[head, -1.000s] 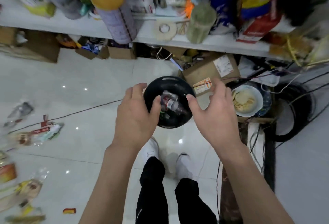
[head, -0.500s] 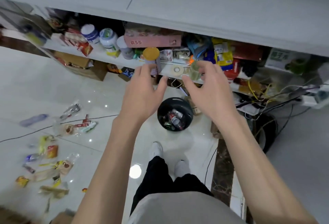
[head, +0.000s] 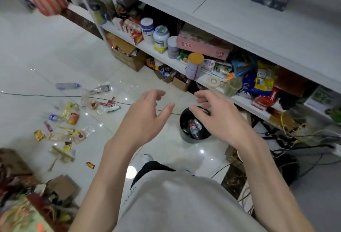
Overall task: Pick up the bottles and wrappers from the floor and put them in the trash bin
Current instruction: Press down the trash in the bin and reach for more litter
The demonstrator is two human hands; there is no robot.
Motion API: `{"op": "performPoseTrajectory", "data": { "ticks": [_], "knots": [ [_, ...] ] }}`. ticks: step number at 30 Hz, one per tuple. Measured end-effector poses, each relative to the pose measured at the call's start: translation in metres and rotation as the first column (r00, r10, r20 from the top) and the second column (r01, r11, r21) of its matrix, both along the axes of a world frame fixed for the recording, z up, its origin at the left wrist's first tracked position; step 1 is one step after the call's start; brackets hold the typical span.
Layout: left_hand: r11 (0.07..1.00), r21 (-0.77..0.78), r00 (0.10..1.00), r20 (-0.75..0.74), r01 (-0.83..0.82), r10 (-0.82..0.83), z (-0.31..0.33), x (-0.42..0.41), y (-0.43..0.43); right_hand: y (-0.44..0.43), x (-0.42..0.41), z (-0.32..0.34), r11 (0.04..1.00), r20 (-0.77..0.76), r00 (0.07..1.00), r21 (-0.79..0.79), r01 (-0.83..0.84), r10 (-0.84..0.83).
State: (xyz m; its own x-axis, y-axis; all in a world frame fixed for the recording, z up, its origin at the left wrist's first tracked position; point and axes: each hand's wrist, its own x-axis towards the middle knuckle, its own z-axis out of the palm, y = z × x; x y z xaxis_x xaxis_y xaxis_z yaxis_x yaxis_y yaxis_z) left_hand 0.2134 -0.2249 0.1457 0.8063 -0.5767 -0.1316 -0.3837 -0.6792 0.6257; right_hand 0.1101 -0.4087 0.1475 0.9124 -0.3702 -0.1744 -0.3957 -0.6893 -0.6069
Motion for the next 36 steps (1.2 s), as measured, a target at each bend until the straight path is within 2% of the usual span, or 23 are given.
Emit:
{"op": "performPoseTrajectory", "data": {
  "ticks": [4,9,16,21,25,30,36],
  "knots": [
    [0.988,-0.014,0.986,-0.071,-0.151,0.15,-0.008,0.012,0.051,0.033,0.034,-0.001,0.99,-0.086,0.987,-0.024,-0.137,0.135],
    [0.943,0.024,0.937,-0.112,-0.331,0.332,-0.014,0.035,0.133,0.1,0.095,-0.003,0.946,-0.204,0.928,-0.022,-0.322,0.311],
    [0.819,0.126,0.814,-0.1,-0.561,0.573,-0.017,0.073,0.27,0.217,0.189,-0.008,0.828,-0.299,0.792,-0.011,-0.561,0.533],
    [0.725,0.252,0.735,-0.072,-0.64,0.674,-0.031,0.092,0.357,0.286,0.236,-0.021,0.758,-0.374,0.705,-0.007,-0.652,0.603],
    [0.645,0.266,0.639,-0.124,-0.716,0.759,-0.041,0.1,0.406,0.326,0.264,-0.031,0.697,-0.435,0.628,-0.002,-0.717,0.645],
    [0.557,0.282,0.533,-0.162,-0.781,0.83,-0.052,0.109,0.438,0.365,0.304,-0.039,0.611,-0.49,0.534,-0.002,-0.791,0.689],
    [0.452,0.349,0.405,-0.201,-0.821,0.892,-0.067,0.135,0.458,0.396,0.369,-0.046,0.518,-0.483,0.447,0.015,-0.855,0.753]
  ]
}}
